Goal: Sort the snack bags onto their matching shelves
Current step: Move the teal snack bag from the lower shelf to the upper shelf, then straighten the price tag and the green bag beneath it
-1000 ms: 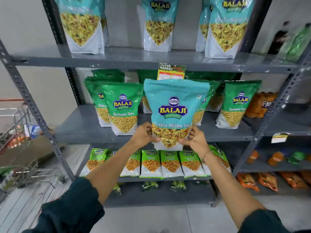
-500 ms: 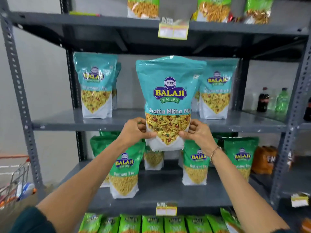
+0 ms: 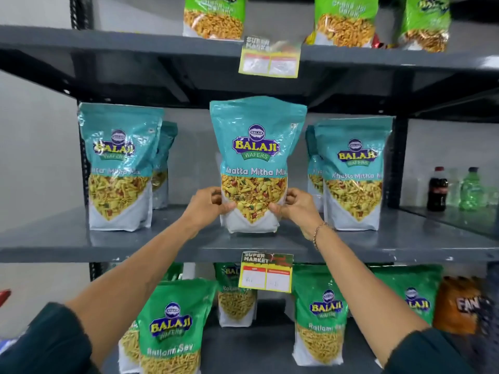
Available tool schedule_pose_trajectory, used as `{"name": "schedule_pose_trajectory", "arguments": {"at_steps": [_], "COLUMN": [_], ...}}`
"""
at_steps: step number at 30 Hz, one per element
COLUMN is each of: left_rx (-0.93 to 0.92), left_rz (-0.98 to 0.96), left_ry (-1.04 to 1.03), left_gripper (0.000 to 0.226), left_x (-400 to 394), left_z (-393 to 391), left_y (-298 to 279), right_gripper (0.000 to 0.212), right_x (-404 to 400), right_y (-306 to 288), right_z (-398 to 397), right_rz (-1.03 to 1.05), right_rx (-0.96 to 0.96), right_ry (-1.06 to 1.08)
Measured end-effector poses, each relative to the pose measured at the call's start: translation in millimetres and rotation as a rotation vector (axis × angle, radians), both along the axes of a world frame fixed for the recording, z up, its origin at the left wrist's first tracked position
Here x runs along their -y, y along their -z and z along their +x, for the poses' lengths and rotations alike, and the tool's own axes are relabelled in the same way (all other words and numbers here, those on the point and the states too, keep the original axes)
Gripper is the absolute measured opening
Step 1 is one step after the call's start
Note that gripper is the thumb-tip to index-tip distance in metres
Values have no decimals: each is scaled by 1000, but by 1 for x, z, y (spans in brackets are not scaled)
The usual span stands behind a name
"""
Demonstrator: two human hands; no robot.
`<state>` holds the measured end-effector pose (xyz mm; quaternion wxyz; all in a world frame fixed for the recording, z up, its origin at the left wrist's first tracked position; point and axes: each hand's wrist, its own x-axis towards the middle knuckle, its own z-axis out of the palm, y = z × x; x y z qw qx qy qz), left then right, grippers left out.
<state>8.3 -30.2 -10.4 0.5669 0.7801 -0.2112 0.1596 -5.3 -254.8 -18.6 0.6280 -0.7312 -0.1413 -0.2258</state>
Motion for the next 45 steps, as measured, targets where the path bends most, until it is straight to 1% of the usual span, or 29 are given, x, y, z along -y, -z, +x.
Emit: {"name": "schedule_pose_trajectory", "arguments": {"at_steps": [8,11,15,19,22,24,27,29,31,32,34,37,41,43,45], "left_rx": [-38,-51,-44,-38,-38,-13,9,26,82,121,163,169,95,57,-17], "left_rz": [26,17,9,78,171,256,300,228,146,102,-36,-175,-281,-275,-242], "left_ry": [-20,1,10,-17,-43,-125,-232,-269,-283,-272,-190,-61,14,-16,-78], "left_gripper": [38,35,33,25,35,45,47,43,38,34,26,22,18,17,16], "left_x": [11,12,15,13,13,14,14,12,10,10,9,3,-15,-26,-40], "left_z": [49,53,53,56,58,55,39,22,-1,-13,-40,-79,-111,-118,-114], "left_y": [8,13,14,15,17,19,20,19,17,17,21,43,98,129,164], "right_gripper": [38,42,42,48,47,48,52,52,36,27,14,7,8,8,7], "right_x": [7,6,7,4,5,5,3,-1,-10,-17,-36,-67,-102,-115,-127], "right_y": [2,5,6,6,8,9,12,12,11,11,14,35,87,123,158], "right_z": [49,56,59,55,52,48,38,28,9,-2,-29,-70,-102,-109,-111], "right_rz": [-61,-94,-128,-171,-166,-174,-228,-245,-207,-162,-89,5,56,42,-15], "right_rx": [-57,-70,-83,-98,-132,-159,-182,-138,-25,43,152,213,165,113,31], "right_ry": [10,41,60,41,-10,-36,38,237,444,488,461,309,195,141,95]}}
